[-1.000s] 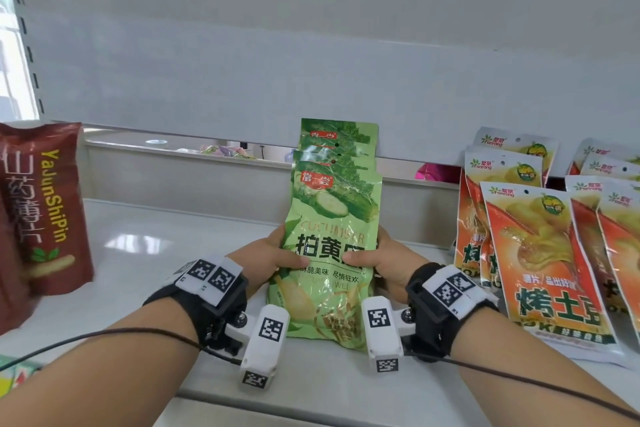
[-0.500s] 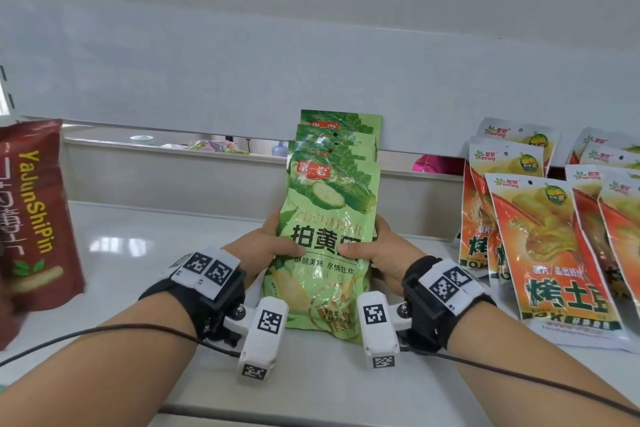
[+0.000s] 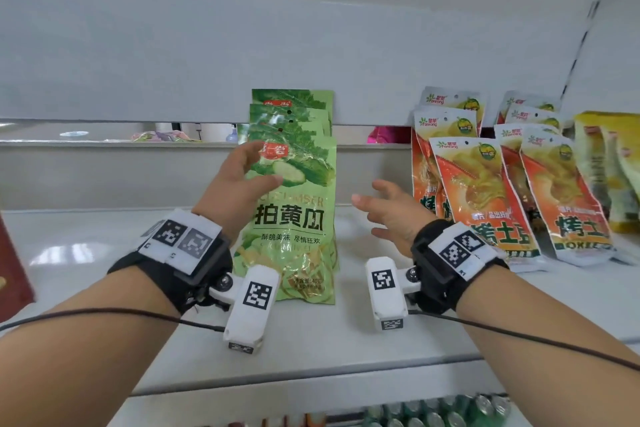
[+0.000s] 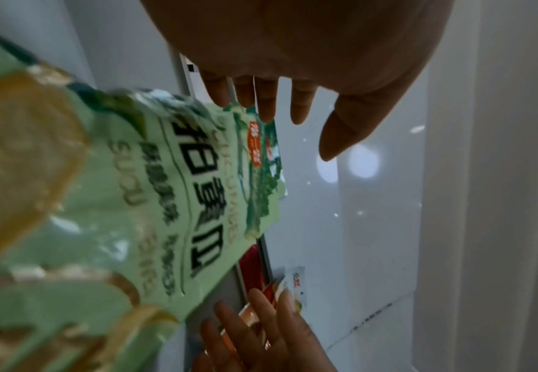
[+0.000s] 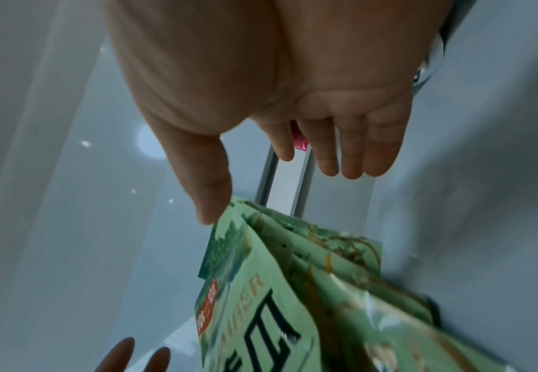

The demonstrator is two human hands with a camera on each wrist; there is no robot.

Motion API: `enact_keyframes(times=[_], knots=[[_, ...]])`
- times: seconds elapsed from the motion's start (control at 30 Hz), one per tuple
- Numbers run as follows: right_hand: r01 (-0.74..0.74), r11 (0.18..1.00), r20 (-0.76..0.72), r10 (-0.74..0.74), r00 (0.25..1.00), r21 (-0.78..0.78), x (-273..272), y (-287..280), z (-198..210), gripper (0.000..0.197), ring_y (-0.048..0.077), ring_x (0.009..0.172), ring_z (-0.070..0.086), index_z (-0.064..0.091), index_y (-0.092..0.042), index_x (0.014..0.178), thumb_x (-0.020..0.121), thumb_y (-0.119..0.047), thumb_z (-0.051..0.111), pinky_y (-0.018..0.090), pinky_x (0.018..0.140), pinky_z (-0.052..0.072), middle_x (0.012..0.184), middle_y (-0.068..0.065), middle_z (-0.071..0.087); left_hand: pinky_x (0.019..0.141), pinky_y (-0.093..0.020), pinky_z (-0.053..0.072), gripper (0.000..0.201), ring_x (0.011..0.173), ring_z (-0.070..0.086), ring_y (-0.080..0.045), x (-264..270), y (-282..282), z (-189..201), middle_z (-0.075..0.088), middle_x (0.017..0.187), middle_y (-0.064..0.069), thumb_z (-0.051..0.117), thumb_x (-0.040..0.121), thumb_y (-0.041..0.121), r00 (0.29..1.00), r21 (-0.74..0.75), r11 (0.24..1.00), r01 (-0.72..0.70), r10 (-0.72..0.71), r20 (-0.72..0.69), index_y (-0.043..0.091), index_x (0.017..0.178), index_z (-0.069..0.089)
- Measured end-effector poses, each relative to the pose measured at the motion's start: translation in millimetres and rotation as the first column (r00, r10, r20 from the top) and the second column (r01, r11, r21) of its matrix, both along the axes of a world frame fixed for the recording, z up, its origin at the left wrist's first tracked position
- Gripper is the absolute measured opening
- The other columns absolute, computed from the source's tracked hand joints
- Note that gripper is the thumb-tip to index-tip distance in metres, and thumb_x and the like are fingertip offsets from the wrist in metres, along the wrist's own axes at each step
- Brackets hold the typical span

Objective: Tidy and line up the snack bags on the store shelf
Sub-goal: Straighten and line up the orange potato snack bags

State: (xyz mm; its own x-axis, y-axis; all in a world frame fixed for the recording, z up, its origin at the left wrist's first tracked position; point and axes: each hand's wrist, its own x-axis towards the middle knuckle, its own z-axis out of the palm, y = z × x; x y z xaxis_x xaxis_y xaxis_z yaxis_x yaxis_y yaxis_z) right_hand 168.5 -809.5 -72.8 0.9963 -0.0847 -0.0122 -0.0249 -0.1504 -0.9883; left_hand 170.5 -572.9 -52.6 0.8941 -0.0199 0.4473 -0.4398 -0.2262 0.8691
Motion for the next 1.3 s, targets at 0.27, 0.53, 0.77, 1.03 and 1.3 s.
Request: enact_keyframes(times=[0.27, 0.53, 0.77, 1.03, 1.3], knots=[[0.305, 0.942, 0.236, -0.268, 0.934, -0.137, -3, -92, 22, 0.045, 0.015, 0.101, 0.051, 0.051, -0.016, 0.125, 0.084, -0.027, 0.066, 0.029, 0.08, 0.041, 0.118, -0.002, 0.053, 0.071, -0.012, 0.041, 0.027, 0.085, 0.053, 0.002, -16, -92, 14, 0.057, 0.102, 0.009, 0.059, 0.088, 0.006, 0.996, -0.053, 0.995, 0.082, -0.08, 0.043, 0.027, 0.106, 0.058], [0.358, 0.919, 0.172, -0.331, 0.928, -0.163, 3, -202, 11, 0.048, 0.019, 0.082, 0.06, 0.047, -0.015, 0.125, 0.081, -0.026, 0.061, 0.032, 0.07, 0.048, 0.102, 0.001, 0.058, 0.074, -0.026, 0.044, 0.022, 0.09, 0.054, -0.009, -2, -220, -12, 0.056, 0.099, 0.005, 0.057, 0.09, 0.007, 0.986, -0.158, 0.986, 0.048, -0.073, -0.153, 0.024, 0.102, 0.059], [0.207, 0.961, 0.09, -0.194, 0.977, -0.182, 11, -234, 13, 0.045, 0.016, 0.074, 0.055, 0.036, -0.017, 0.122, 0.082, -0.018, 0.058, 0.037, 0.069, 0.052, 0.082, -0.003, 0.047, 0.072, -0.028, 0.046, 0.026, 0.096, 0.055, -0.014, 6, -285, -21, 0.058, 0.107, 0.0, 0.058, 0.091, 0.02, 0.955, -0.099, 0.995, 0.006, -0.035, -0.295, 0.024, 0.116, 0.052], [0.072, 0.995, 0.109, -0.064, 0.992, -0.071, 16, -247, 19, 0.016, 0.024, 0.091, 0.054, 0.053, -0.013, 0.097, 0.084, -0.019, 0.06, 0.035, 0.081, 0.042, 0.096, 0.01, 0.055, 0.075, -0.044, 0.058, 0.03, 0.08, 0.07, -0.029, 21, -300, -18, 0.07, 0.093, -0.01, 0.062, 0.087, 0.03, 0.948, -0.081, 0.987, -0.142, 0.112, -0.297, 0.014, 0.111, 0.054], [0.106, 0.994, 0.181, -0.109, 0.977, 0.025, 14, -243, 43, 0.028, 0.021, 0.09, 0.065, 0.061, -0.014, 0.107, 0.089, -0.035, 0.056, 0.039, 0.083, 0.052, 0.1, 0.006, 0.068, 0.071, -0.031, 0.047, 0.027, 0.076, 0.064, -0.018, 32, -300, 21, 0.066, 0.079, -0.006, 0.051, 0.094, 0.038, 0.978, -0.2, 0.958, -0.204, 0.191, -0.079, 0.018, 0.081, 0.063]])
